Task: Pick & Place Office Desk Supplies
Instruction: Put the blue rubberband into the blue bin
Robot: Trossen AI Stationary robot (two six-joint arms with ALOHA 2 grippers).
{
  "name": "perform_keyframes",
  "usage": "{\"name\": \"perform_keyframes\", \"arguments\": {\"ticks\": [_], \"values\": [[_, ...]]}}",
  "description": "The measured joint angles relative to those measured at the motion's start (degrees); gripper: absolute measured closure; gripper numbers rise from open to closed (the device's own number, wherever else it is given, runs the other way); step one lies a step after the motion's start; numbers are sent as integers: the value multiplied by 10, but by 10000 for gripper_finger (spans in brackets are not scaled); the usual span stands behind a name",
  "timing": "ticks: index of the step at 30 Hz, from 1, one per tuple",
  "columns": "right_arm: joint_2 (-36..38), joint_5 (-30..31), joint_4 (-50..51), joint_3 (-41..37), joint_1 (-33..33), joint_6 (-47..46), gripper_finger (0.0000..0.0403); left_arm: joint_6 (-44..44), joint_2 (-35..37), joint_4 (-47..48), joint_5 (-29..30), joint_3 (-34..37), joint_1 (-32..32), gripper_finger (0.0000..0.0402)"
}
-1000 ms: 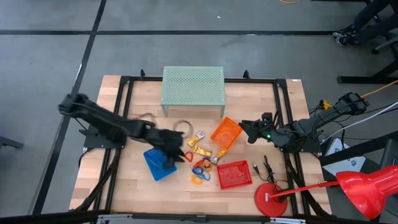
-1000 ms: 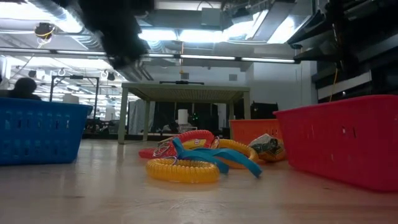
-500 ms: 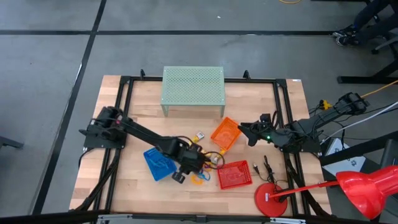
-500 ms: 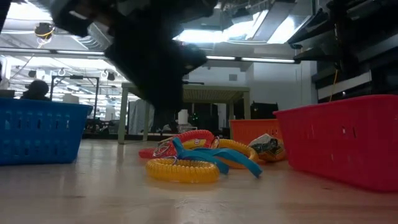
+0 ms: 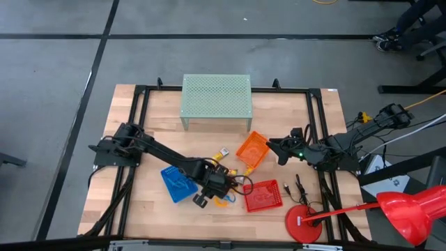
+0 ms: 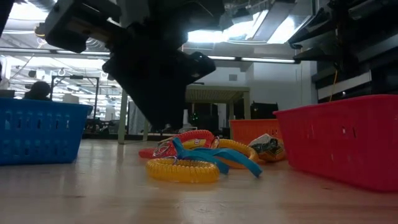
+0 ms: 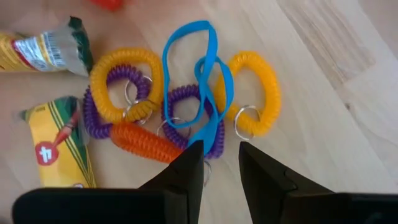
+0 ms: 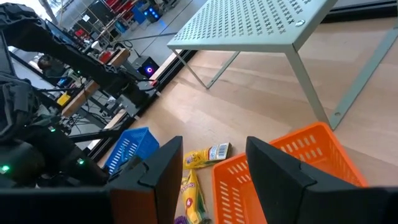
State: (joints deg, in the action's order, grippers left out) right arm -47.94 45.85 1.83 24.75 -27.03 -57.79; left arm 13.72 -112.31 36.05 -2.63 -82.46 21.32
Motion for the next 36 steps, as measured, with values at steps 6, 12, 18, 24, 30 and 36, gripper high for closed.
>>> {"name": "perform_keyframes", "arguments": {"ticks": [6, 12, 18, 24, 30, 36], "values": [[0, 0, 0, 0, 0, 4, 224, -1, -15, -4, 5, 0, 0, 302], [0, 1, 1, 0, 0, 3, 224, -1, -27, -7, 0, 0, 1, 304], [0, 2, 1, 0, 0, 3, 224, -3, -28, -13, 14, -3, 1, 304], [0, 2, 1, 0, 0, 3, 224, -4, -27, -24, 13, -9, 0, 304], [0, 2, 1, 0, 0, 3, 224, 4, -27, -11, -4, -8, 0, 321], [0, 2, 7, 0, 0, 2, 224, 5, -27, -11, -2, -8, 0, 343]]}}
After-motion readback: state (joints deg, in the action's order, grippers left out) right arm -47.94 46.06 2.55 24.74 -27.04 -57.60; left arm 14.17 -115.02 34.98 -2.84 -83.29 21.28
